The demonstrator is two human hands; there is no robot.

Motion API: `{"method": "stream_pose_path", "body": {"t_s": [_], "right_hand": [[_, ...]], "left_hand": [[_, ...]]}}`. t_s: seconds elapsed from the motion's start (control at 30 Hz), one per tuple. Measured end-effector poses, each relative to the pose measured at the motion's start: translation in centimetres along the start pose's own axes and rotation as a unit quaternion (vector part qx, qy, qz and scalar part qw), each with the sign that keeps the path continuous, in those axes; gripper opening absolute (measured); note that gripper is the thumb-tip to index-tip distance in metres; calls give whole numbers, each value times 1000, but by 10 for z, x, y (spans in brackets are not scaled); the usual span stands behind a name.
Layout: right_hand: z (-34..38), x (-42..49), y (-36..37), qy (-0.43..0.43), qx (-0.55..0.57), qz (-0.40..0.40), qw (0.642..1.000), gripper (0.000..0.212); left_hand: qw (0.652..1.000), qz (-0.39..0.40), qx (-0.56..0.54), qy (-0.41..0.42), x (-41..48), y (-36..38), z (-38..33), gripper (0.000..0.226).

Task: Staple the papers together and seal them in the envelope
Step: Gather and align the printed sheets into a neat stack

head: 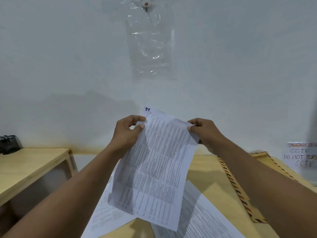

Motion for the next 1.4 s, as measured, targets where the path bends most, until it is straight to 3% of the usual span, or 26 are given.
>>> {"method": "stream_pose_path", "body": {"t_s": [0.13,0.33,0.5,0.7,0.8,0.9,1.0,1.2,1.4], "right_hand": [[-24,-2,11,0,64,-42,997,12],[-46,-3,28,67,231,-63,969,29],[-54,2,49,117,201,-84,969,21],[-54,5,76,91,114,-75,986,19],[-57,5,80,84,32,-48,995,18],[-62,-1,78,100,-46,49,993,26],[-69,-10,78,133,-68,161,976,27],[-84,-25,93,186,-97,277,938,28],[-89,-18,124,90,-192,255,943,21]], "left_hand": [[998,40,21,-40,0,14,19,16],[997,-33,-17,-69,-2,12,42,20],[995,-20,-12,-101,-7,7,58,16],[992,-25,12,-120,-19,2,78,20],[993,-28,24,-114,-28,-4,82,21],[993,1,39,-111,-41,-17,89,22],[987,63,37,-140,-60,-34,100,22],[966,147,-16,-213,-96,-50,117,21],[962,151,-20,-225,-103,-64,124,20]]}}
Point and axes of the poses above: each hand's wrist, its own x-axis towards the middle knuckle, its own y-axis out of the palm, z = x × y, the point moved 1 cm from there along x, towards the middle knuckle, and after that the axes turned 13 degrees about z, right-handed, at the moved point
